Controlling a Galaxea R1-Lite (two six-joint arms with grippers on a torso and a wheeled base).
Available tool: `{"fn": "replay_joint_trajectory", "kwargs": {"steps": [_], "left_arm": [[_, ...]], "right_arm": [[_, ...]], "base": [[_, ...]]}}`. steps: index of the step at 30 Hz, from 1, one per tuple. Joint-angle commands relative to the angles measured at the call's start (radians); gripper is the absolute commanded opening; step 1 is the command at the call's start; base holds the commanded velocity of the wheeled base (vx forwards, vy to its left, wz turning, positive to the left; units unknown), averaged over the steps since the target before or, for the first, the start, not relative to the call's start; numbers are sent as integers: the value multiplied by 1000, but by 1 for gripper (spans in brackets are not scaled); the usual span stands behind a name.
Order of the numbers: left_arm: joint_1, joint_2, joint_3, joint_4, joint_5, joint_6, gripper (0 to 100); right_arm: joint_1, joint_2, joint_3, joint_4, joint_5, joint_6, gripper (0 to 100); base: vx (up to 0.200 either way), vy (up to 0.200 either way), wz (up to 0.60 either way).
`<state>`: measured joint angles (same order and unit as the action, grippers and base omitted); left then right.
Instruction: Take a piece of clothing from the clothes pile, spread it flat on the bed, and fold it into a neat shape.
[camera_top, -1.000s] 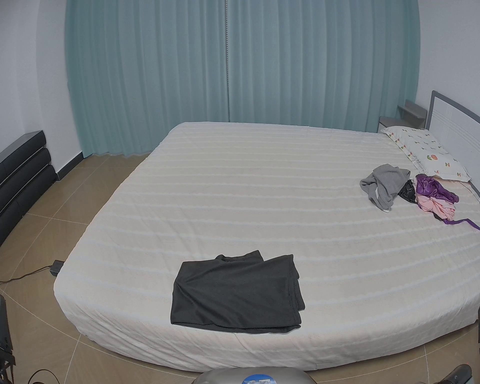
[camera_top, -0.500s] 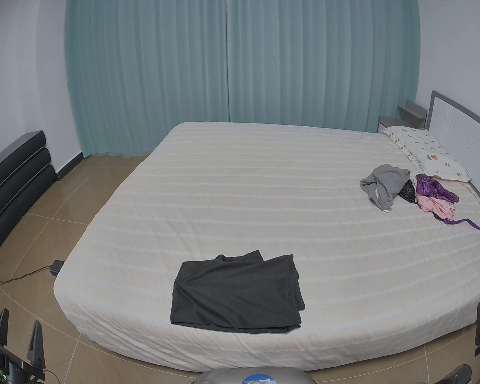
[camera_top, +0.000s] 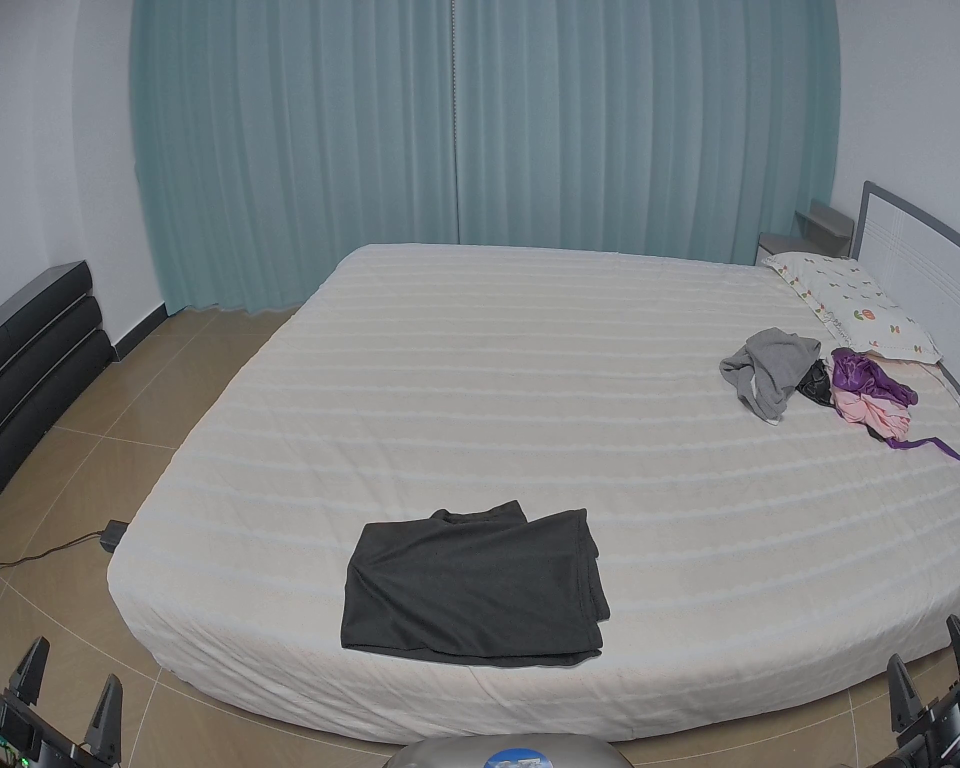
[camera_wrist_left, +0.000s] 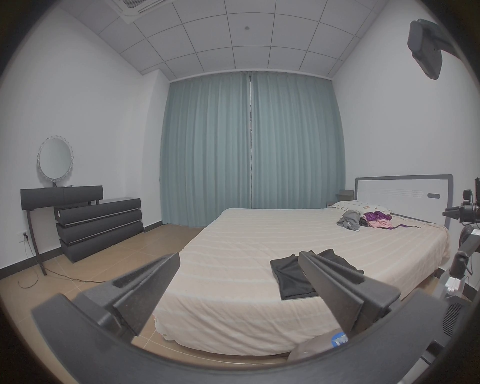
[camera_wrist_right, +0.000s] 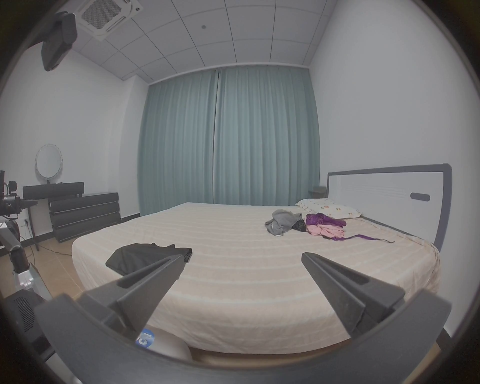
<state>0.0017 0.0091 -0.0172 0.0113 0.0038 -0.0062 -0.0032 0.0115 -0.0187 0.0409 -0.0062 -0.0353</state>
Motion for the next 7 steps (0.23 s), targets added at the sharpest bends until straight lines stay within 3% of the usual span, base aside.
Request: {"fn": "replay_joint_trajectory", "kwargs": {"steps": [1,7], "left_arm": [[0,-5,17,-10,-2,6,100],[0,-5,17,-10,-1,2,100]], "right_arm": [[0,-8,6,-9,6,14,100],[0,-10,16,-35,6,22,100]], "base": [[0,0,0],[0,0,0]]}}
